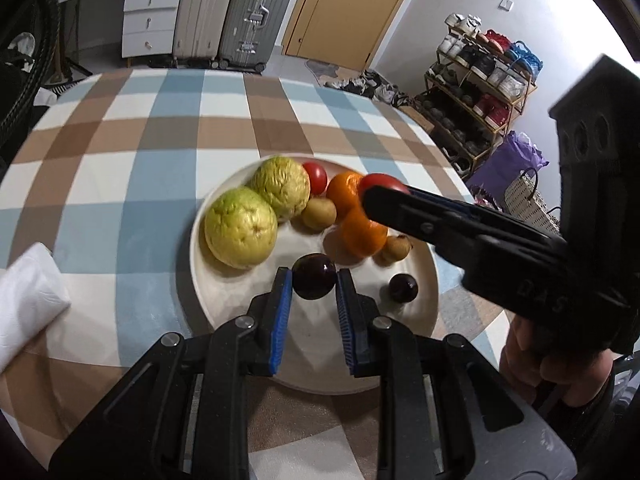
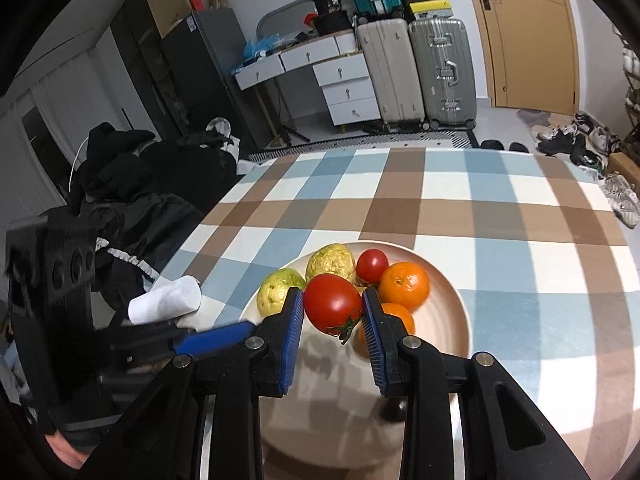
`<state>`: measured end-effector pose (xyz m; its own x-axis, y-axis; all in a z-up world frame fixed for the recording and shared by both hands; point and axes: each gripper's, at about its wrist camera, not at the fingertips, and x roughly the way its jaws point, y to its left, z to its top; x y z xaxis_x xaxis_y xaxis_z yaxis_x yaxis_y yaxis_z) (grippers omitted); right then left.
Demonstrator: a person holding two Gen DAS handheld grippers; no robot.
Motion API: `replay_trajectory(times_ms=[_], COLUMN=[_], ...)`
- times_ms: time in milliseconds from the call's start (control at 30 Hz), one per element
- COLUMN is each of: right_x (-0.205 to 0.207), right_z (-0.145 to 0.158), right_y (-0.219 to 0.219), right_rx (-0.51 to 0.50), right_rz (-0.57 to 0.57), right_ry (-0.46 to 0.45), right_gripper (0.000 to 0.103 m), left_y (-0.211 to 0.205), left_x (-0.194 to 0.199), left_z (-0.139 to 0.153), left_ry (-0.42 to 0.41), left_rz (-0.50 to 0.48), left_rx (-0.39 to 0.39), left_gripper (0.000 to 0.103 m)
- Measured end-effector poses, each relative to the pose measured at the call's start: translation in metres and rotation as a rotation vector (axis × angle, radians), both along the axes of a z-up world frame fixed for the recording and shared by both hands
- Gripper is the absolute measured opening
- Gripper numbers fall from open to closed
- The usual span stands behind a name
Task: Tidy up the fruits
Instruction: 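Carry the tomato and plum onto the plate and open both tools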
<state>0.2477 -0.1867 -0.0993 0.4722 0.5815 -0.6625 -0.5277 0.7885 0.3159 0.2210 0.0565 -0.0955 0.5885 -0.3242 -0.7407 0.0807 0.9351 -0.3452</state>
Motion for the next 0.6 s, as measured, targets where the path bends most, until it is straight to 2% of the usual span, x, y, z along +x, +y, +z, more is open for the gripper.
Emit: replay_trajectory(times_ms=[233,600], right_x=[0.013,0.019], right_z=[-0.026,-0.032], right_y=[0.014,0.022], right_rx=[-0.034,-0.038], right_rz=[0.013,0.02], right_ry=[0.049,0.056], right_gripper=[0.03,0.03], left_y=[-0.003,0.0], left_x=[0.014,0.021], left_z=[-0.015,-0.017], left_ry=[0.019,0.01], left_rz=[-0.018,-0.011], left_rx=[0.002,-0.011], left_gripper=[0.02,0.02])
